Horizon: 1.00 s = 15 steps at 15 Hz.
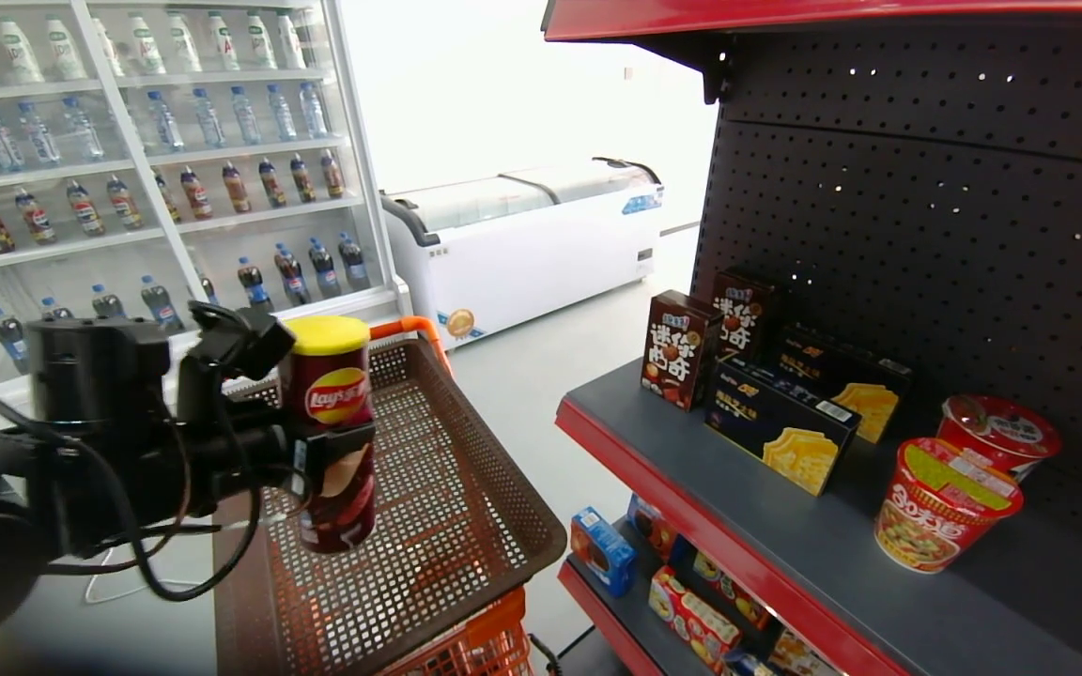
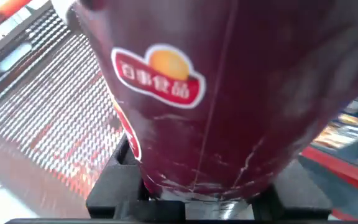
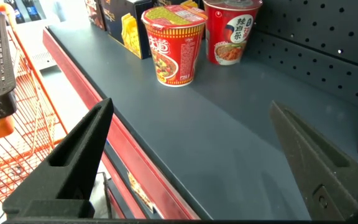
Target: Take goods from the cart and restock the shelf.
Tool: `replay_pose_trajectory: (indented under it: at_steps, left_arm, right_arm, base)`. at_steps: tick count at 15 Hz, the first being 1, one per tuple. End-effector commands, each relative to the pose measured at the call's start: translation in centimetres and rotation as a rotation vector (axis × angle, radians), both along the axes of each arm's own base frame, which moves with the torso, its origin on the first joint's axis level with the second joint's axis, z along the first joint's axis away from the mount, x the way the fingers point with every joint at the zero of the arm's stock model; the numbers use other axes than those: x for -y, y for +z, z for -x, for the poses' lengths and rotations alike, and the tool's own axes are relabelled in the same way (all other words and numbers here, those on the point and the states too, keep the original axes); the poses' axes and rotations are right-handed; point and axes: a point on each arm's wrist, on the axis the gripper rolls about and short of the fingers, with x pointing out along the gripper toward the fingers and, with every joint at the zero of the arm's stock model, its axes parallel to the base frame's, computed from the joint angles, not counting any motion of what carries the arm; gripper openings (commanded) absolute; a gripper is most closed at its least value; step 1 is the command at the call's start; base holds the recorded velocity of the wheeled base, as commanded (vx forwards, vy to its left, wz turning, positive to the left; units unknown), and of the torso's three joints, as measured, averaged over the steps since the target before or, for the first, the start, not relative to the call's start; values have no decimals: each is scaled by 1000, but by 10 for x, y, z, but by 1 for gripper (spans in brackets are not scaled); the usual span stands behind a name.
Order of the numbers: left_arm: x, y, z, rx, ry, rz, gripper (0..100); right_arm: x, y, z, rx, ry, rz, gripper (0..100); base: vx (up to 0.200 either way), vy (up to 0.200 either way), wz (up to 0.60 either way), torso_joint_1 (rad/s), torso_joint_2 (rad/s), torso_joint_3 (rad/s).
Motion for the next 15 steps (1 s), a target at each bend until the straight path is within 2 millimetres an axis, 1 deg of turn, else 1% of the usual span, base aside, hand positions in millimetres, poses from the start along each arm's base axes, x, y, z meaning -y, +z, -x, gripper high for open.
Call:
replay_pose_trajectory:
  at_steps: [1,2,3,4,5,6,7,9,12,14,15]
  left_arm:
    - [-11,47,89,78,16,41,0]
    - [-18,62,124,238,38,68,0]
    - [-19,64,134,306,37,81,0]
    - [-21,61,143,342,39,78,0]
    - [-24,45,174,386,20,79,0]
    - [-25,38,184,400,9,75,0]
    - [-28,18,208,444,-21,47,0]
    - [-34,-2,242,515,-15,24,0]
    - [-40,-14,275,534,25,16,0]
    - [-42,-22,288,533,27,17,0]
    - [-42,-26,290,536,32,21,0]
  right_arm:
    - [0,0,0,-1,0,0,100]
    - [0,0,0,-1,0,0,100]
    - [0,0,0,0,0,-1,100]
    - [0,0,0,-1,0,0,100]
    - [0,0,0,-1,0,0,100]
    - [0,0,0,-1,0,0,100]
    - [0,0,0,-1,0,0,100]
    - [0,0,0,-1,0,0,100]
    - [0,0,0,-1,1,2,100]
    - [0,0,0,-2,1,2,100]
    - [0,0,0,-1,1,0,100]
  base:
    - [0,0,0,0,0,0]
    - [0,0,0,0,0,0]
    - [0,0,0,0,0,0]
    - [0,0,0,0,0,0]
    - [0,0,0,0,0,0]
    - [0,0,0,0,0,0]
    - [0,0,0,0,0,0]
    - [0,0,0,0,0,0]
    - [0,0,0,0,0,0]
    - [0,0,0,0,0,0]
    - [0,0,0,0,0,0]
